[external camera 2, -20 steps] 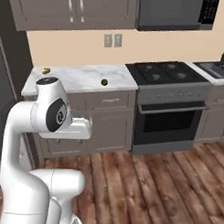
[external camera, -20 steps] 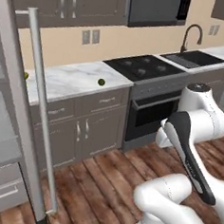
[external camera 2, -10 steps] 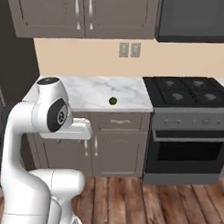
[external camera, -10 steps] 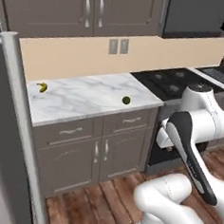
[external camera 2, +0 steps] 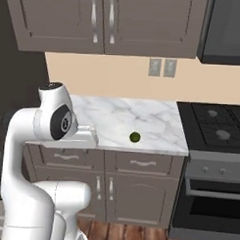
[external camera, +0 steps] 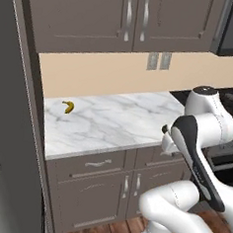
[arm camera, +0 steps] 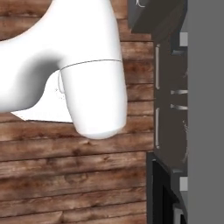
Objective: Place the corn and lime inside the fridge drawer. Close the drawer after placing the vegetables.
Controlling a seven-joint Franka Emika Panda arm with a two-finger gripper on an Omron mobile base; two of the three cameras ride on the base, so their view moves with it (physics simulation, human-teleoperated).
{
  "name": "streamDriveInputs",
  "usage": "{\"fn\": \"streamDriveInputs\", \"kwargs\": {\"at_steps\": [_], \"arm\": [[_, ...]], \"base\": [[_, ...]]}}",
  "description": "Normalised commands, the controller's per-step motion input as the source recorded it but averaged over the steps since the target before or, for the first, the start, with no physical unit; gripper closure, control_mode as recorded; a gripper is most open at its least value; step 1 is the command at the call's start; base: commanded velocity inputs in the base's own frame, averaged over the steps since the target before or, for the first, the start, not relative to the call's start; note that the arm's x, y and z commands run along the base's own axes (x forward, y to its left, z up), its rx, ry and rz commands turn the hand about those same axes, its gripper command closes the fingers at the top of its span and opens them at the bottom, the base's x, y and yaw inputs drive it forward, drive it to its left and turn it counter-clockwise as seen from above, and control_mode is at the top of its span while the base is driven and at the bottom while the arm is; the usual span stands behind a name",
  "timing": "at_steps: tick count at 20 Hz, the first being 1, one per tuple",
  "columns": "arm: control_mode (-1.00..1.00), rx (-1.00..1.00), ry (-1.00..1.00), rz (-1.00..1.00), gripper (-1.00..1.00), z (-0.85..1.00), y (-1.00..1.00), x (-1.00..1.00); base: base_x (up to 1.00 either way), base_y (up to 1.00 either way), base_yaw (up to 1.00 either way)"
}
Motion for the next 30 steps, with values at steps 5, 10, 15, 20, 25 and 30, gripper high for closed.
{"fn": "streamDriveInputs", "kwargs": {"at_steps": [5, 10, 15, 20, 25, 30], "arm": [[1.00, 0.00, 0.00, 0.00, -1.00, 0.00, 0.00, 0.00], [-1.00, 0.15, 0.03, -0.03, -1.00, 0.00, -0.48, 0.82], [-1.00, 0.08, 0.10, -0.04, -1.00, -0.02, -0.38, 1.00], [-1.00, 0.00, 0.09, -0.05, -1.00, -0.11, -0.05, 1.00], [-1.00, 0.00, 0.14, -0.05, -1.00, -0.58, -0.20, 0.98], [-1.00, 0.00, 0.09, -0.04, -1.00, -0.71, -0.24, 0.92]], "base": [[0.20, -0.27, 0.00], [0.00, 0.00, 0.00], [0.00, 0.00, 0.00], [0.00, 0.00, 0.00], [0.00, 0.00, 0.00], [0.00, 0.00, 0.00]]}}
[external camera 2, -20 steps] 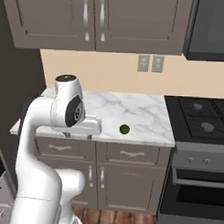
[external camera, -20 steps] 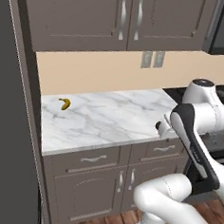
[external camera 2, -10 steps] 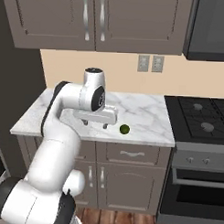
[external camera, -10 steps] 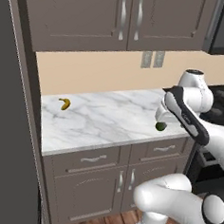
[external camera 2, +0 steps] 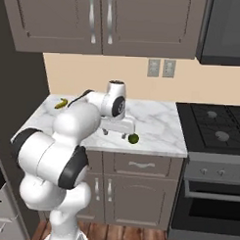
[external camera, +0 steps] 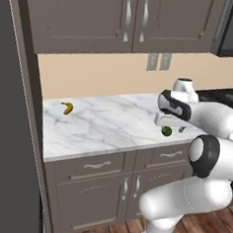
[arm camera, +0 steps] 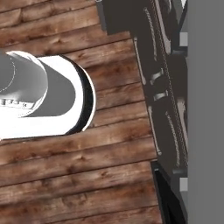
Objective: Place the corn and lime inside the fridge drawer. Close the drawer after placing the vegetables.
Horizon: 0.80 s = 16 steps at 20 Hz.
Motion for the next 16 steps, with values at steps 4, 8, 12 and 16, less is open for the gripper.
{"fn": "streamDriveInputs", "kwargs": {"at_steps": [4, 8, 12, 16], "arm": [[-1.00, 0.00, 0.02, -0.02, -1.00, -0.40, -0.32, 0.80], [-1.00, 0.00, 0.01, 0.00, -1.00, -0.40, -0.31, 0.37], [-1.00, 0.00, 0.02, 0.00, -1.00, -0.56, -0.19, 0.42], [-1.00, 0.00, 0.00, 0.00, -1.00, -0.43, -0.02, 0.52]], "base": [[0.00, 0.00, 0.00], [0.00, 0.00, 0.00], [0.00, 0.00, 0.00], [0.00, 0.00, 0.00]]}}
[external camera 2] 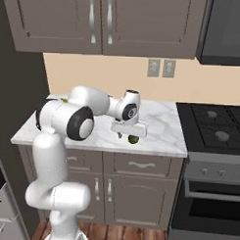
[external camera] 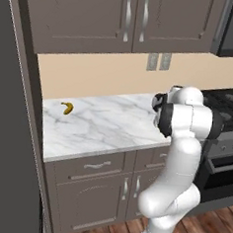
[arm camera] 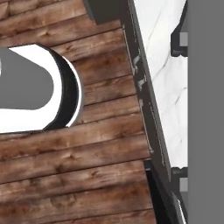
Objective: Place the corn and lime inside the fridge drawer. Close the drawer after placing the vegetables.
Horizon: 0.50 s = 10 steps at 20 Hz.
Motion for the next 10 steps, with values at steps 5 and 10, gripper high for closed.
{"fn": "streamDriveInputs", "kwargs": {"at_steps": [5, 10], "arm": [[-1.00, 0.00, 0.00, 0.00, -1.00, -0.41, -0.05, 0.43], [-1.00, 0.00, 0.00, 0.00, -1.00, -0.21, -0.12, 0.42]], "base": [[0.00, 0.00, 0.00], [0.00, 0.00, 0.00]]}}
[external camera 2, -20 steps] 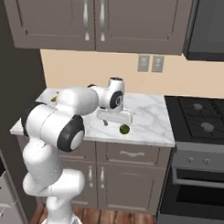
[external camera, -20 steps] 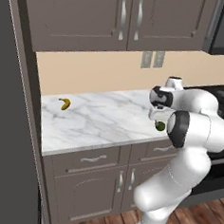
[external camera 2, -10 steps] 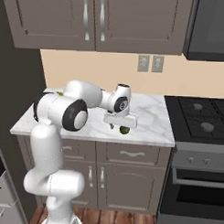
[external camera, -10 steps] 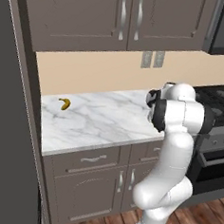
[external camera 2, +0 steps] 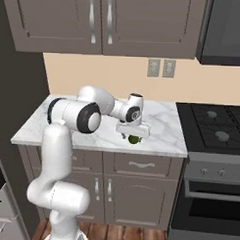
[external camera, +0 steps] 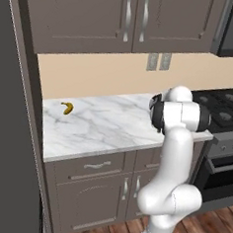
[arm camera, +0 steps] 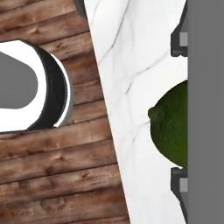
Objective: Place the corn and lime inside the fridge drawer. Close the drawer after placing the vegetables.
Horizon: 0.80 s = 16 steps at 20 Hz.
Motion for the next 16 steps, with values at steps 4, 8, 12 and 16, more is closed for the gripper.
{"fn": "streamDriveInputs", "kwargs": {"at_steps": [4, 8, 12, 16], "arm": [[-1.00, 0.00, 0.00, 0.00, -1.00, -0.17, -0.06, 0.28], [-1.00, 0.00, 0.00, 0.00, 1.00, -0.24, -0.03, -0.04], [-1.00, 0.00, 0.00, 0.00, 1.00, -0.31, 0.00, -0.32], [-1.00, 0.00, -0.02, 0.00, 1.00, 0.03, 0.00, -0.43]], "base": [[0.00, 0.00, 0.00], [0.00, 0.00, 0.00], [0.00, 0.00, 0.00], [0.00, 0.00, 0.00]]}}
